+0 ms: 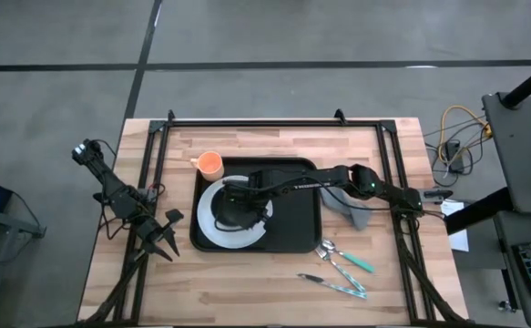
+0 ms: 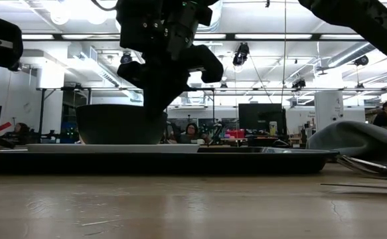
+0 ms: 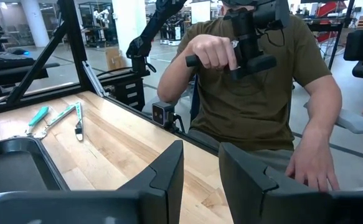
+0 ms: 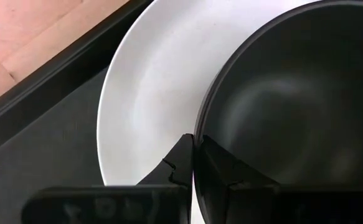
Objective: Set up tray
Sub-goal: Put the bowl on top of the plate in the serving tray, then put the napkin on the tray to the right of the plate
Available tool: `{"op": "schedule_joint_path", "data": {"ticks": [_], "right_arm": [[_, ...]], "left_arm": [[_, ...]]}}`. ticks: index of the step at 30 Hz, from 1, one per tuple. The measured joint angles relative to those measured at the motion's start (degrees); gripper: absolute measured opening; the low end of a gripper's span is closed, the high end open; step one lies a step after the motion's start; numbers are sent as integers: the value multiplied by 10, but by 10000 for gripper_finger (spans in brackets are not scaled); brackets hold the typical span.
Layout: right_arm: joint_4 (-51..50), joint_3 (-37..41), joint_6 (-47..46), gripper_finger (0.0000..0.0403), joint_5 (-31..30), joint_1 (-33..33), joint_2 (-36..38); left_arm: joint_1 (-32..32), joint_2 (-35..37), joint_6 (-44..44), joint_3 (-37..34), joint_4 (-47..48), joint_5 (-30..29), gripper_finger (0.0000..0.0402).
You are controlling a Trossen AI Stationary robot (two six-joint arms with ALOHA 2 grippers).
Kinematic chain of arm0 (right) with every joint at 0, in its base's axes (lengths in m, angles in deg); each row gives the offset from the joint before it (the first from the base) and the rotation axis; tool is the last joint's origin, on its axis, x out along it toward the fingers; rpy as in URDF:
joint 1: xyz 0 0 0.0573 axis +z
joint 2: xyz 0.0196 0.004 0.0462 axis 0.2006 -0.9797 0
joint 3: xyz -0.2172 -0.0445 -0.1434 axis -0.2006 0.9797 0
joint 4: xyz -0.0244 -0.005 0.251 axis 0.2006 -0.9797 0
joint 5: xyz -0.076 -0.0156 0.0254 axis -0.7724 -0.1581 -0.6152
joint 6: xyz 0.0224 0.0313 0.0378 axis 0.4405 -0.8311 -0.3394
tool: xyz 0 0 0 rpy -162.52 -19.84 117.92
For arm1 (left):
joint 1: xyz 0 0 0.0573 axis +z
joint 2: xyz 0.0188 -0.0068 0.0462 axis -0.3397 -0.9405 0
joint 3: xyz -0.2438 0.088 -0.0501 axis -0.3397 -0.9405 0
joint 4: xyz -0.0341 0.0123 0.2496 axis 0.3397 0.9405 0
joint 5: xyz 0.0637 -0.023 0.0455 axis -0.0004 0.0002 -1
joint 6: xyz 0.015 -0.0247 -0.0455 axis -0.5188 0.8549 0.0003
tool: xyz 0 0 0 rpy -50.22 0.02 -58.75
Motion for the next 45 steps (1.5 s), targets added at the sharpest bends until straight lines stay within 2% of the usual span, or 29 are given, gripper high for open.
{"op": "schedule_joint_path", "data": {"ticks": [11, 31, 45], "right_arm": [[4, 1, -20, 13, 0, 0, 0], [2, -8, -26, 93, -7, 0, -1], [-18, -51, -75, 99, -7, -1, -1]], "left_arm": [[0, 0, 0, 0, 0, 0, 84], [0, 0, 0, 0, 0, 0, 84], [0, 0, 0, 0, 0, 0, 84]]}}
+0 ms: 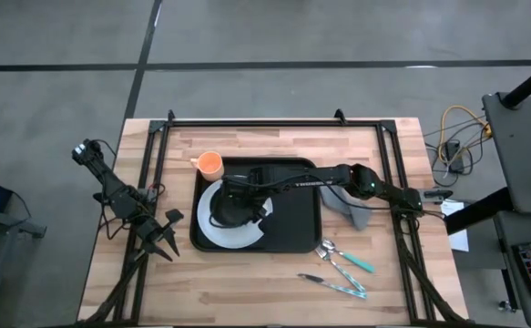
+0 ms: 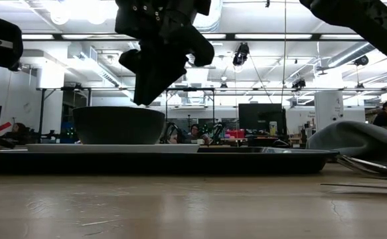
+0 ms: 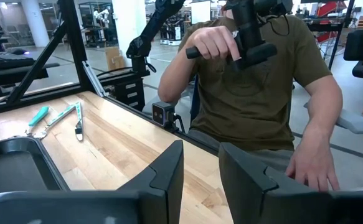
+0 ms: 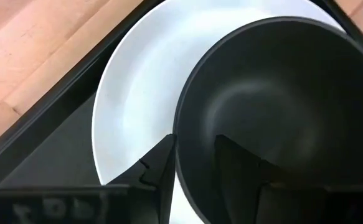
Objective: Set up tray
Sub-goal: Put the napkin on the tray to the right of the plate
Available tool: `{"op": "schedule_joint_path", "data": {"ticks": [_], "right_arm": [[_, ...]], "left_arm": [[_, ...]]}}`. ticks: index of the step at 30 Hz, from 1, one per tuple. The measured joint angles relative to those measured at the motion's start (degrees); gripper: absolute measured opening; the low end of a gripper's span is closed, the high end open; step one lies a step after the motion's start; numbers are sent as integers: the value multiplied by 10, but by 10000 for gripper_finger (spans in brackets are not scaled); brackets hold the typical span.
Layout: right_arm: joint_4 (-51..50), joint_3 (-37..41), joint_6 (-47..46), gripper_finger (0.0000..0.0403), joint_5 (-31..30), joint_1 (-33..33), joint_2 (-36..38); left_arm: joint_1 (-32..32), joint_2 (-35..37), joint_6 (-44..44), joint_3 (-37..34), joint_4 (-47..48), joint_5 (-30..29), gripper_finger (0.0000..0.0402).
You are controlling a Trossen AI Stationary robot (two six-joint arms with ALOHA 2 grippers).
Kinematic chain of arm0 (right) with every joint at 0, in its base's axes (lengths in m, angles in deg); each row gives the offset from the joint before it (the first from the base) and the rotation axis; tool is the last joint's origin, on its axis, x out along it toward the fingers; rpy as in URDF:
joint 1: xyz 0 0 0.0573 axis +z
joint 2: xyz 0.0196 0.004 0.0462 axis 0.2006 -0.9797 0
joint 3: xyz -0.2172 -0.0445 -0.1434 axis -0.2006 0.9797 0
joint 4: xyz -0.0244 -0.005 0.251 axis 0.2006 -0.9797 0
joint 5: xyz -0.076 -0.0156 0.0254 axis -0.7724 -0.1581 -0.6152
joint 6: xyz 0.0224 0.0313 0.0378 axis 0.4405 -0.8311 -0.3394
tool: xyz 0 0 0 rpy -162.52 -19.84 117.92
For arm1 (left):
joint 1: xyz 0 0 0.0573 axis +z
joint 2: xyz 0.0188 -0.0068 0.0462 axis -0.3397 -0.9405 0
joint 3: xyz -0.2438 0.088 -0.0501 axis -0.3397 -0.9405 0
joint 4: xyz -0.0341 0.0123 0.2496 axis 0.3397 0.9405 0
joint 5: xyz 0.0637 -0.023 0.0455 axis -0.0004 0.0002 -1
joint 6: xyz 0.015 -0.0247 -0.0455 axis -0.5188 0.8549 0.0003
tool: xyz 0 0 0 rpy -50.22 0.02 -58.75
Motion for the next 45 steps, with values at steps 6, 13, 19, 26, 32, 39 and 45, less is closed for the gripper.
{"op": "schedule_joint_path", "data": {"ticks": [6, 13, 19, 26, 32, 39, 45], "right_arm": [[-2, 0, -5, 91, 0, 0, 0], [-4, 0, -19, 81, 0, 0, 4], [-35, -1, -33, 74, -17, 0, 25], [-71, -1, -84, 68, -7, -12, 50], [-142, 14, -111, 74, 96, -40, 50], [-223, 81, -78, 62, 325, -83, 55], [-254, 204, 11, 49, 476, -95, 114]], "left_arm": [[0, 0, 0, 0, 0, 0, 84], [0, 0, 0, 0, 0, 0, 84], [0, 0, 0, 0, 0, 0, 84], [0, 0, 0, 0, 0, 0, 84], [0, 0, 0, 0, 0, 0, 84], [0, 0, 0, 0, 0, 0, 84], [0, 0, 0, 0, 0, 0, 84]]}}
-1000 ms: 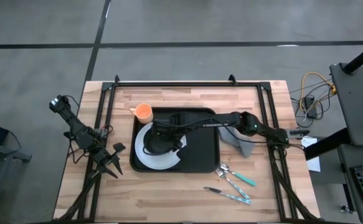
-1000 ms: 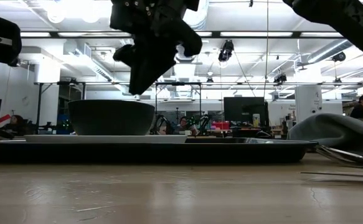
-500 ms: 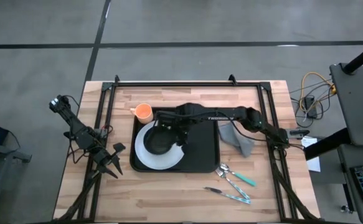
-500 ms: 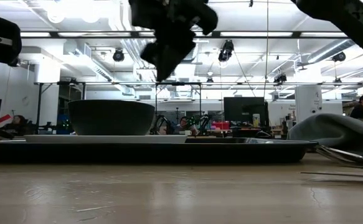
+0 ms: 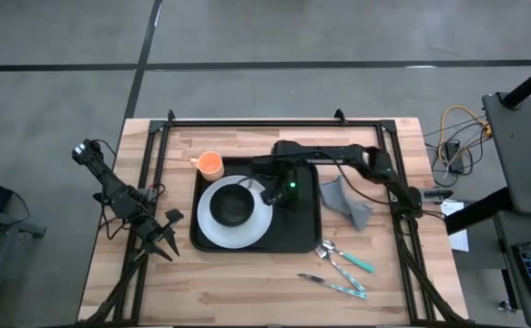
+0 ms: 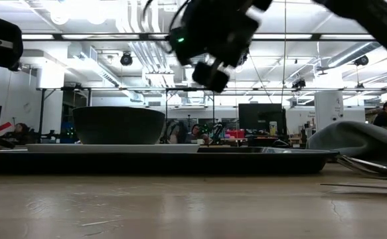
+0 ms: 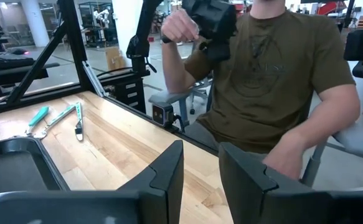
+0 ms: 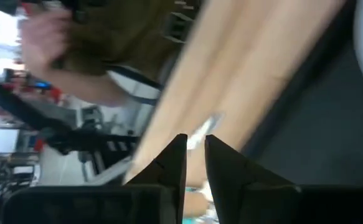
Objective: Set up tray
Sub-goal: Put the napkin on the tray to the right of the plate
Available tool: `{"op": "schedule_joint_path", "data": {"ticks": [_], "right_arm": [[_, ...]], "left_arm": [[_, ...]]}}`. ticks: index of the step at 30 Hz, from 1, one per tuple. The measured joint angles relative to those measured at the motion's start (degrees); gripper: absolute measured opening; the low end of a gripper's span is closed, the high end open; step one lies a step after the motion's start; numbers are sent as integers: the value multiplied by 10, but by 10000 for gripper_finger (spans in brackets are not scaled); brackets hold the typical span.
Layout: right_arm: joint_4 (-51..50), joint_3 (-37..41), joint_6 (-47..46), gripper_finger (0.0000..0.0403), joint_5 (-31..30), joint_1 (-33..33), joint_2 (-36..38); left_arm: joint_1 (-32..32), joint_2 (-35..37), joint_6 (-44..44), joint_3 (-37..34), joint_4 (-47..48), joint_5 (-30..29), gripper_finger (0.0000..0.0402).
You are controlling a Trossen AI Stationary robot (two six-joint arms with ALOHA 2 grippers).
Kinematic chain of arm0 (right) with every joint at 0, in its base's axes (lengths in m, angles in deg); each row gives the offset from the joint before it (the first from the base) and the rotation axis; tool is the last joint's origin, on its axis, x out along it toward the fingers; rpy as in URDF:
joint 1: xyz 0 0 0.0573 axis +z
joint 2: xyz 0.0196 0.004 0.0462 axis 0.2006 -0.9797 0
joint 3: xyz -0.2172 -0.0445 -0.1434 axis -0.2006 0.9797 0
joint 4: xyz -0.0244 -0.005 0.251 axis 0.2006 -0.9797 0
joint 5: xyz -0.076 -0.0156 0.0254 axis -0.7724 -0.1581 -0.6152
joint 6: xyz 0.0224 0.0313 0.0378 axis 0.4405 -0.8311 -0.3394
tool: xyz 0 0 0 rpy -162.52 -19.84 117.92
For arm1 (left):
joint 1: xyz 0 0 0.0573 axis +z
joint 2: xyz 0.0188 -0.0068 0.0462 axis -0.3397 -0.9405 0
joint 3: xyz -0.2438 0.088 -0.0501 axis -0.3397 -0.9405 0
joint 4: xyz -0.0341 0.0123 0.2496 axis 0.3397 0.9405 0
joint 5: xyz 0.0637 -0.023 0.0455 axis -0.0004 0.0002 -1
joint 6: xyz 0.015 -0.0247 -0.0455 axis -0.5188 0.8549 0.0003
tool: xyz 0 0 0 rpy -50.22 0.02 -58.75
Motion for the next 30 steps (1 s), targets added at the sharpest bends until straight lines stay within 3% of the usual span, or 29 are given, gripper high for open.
{"op": "schedule_joint_path", "data": {"ticks": [5, 9, 14, 16, 17, 22, 24, 26, 30], "right_arm": [[13, 139, 49, 39, 80, -1, 121], [93, 255, 46, 27, 124, -1, 249], [285, 396, -114, 10, 99, -1, 410], [375, 447, -220, 9, 16, 0, 478], [414, 470, -277, 9, -54, 0, 513], [427, 529, -516, 9, -546, 9, 667], [420, 542, -581, 9, -685, 14, 725], [423, 566, -632, 9, -751, 16, 774], [424, 626, -655, 9, -738, 15, 836]], "left_arm": [[0, 0, 0, 0, 0, 0, 84], [0, 0, 0, 0, 0, 0, 84], [0, 0, 0, 0, 0, 0, 84], [0, 0, 0, 0, 0, 0, 84], [0, 0, 0, 0, 0, 0, 84], [0, 0, 0, 0, 0, 0, 84], [0, 0, 0, 0, 0, 0, 84], [0, 0, 0, 0, 0, 0, 84], [0, 0, 0, 0, 0, 0, 84]]}}
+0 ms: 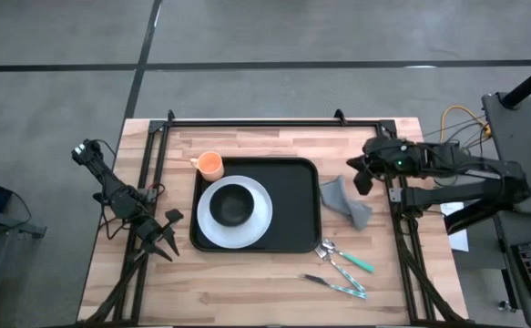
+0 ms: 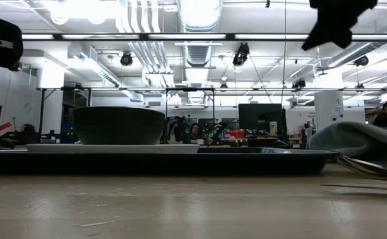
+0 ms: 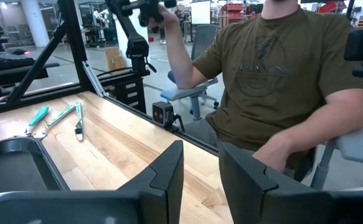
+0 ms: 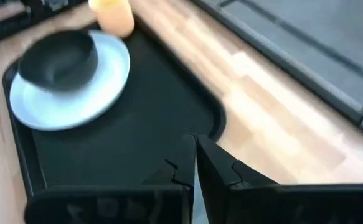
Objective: Set up tray
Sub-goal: Put the napkin on the tray to the right of the plate
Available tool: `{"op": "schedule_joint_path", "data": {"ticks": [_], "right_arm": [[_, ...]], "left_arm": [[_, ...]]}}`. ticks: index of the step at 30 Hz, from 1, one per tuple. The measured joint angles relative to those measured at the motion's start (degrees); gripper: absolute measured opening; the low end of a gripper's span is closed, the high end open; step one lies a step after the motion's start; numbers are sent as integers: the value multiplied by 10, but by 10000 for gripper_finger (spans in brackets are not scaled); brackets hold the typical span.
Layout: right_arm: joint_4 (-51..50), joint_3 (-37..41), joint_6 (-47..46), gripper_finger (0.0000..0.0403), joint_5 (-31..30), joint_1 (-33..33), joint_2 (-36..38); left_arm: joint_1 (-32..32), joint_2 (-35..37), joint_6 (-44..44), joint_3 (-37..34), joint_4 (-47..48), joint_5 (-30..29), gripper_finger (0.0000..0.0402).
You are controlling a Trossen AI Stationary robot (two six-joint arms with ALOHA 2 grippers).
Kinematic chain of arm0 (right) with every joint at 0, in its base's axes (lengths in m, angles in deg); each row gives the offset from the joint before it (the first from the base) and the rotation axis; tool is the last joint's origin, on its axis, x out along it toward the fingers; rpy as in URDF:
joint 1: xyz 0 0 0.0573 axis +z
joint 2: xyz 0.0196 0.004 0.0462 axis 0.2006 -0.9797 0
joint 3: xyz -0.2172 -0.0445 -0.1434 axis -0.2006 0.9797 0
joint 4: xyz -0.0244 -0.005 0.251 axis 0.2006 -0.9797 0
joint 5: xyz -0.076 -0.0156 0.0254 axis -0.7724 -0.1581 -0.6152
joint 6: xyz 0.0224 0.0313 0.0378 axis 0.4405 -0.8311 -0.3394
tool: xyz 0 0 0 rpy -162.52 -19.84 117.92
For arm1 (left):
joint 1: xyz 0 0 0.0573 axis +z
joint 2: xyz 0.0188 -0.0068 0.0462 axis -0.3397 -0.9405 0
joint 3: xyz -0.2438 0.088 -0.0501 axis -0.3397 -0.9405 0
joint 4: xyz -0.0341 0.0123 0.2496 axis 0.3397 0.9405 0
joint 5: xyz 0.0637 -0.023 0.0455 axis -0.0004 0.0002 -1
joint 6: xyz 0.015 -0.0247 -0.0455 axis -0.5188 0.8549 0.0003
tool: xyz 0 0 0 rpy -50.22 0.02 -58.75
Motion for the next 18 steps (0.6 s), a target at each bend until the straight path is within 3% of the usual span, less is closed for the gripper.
{"op": "schedule_joint_path", "data": {"ticks": [6, 18], "right_arm": [[5, 33, -42, 9, 9, 0, 4], [45, 34, -5, 9, 20, 0, -126]], "left_arm": [[0, 0, 0, 0, 0, 0, 84], [0, 0, 0, 0, 0, 0, 84]]}}
